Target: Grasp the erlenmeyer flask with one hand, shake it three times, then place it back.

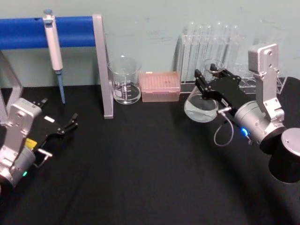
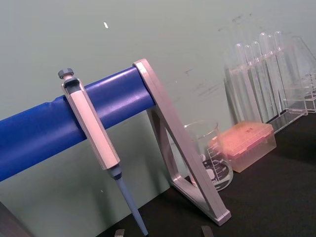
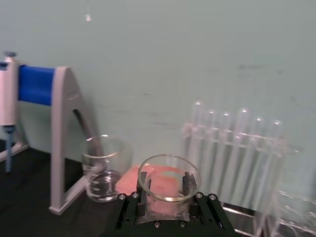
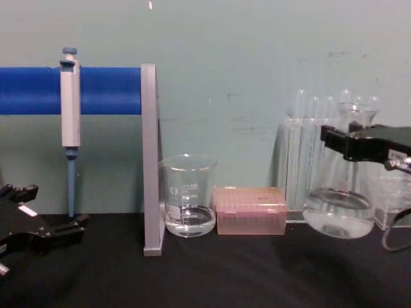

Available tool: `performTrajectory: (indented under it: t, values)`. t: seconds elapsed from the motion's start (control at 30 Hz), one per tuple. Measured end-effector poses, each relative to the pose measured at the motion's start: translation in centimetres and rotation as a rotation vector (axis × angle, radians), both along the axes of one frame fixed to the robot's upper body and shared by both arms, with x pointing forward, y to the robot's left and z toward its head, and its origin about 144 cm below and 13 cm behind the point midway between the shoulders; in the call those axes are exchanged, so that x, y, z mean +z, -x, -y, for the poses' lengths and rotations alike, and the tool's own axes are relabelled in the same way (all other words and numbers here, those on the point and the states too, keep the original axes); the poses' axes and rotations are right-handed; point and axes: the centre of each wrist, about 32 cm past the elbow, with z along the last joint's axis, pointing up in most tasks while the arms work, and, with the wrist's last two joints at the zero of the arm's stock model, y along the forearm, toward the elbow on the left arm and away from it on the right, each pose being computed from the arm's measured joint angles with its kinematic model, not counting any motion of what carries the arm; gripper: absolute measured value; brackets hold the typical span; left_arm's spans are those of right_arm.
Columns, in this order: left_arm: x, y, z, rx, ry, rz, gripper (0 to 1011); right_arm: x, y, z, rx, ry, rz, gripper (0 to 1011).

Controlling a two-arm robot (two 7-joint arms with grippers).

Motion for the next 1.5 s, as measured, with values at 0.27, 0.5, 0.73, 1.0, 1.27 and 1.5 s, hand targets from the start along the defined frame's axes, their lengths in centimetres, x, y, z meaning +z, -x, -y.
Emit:
performTrajectory:
  t: [0.27,0.5,0.73,1.0,1.27,1.5]
  values:
    - [0.0,0.0,0.0,0.0,0.0,0.0,1001,-0.11,-0.02,0.02,-0.042,-0.013,-0.008,457]
    - [0.0,0.0,0.0,0.0,0.0,0.0,1001,-0.02,0.02,-0.04,-0.027,-0.015,-0.012,456]
    - [0.0,0.0,0.0,0.0,0.0,0.0,1001,0.18,0.23,0.04,0.062,-0.001,-0.007,456]
    - [0.0,0.0,0.0,0.0,0.0,0.0,1001,0.4,0.48,0.19,0.198,0.023,0.005,457]
    - [0.0,0.0,0.0,0.0,0.0,0.0,1001,0.56,0.68,0.31,0.38,0.061,0.029,457]
    - [0.0,0.0,0.0,0.0,0.0,0.0,1001,0.52,0.63,0.17,0.471,0.081,0.042,456]
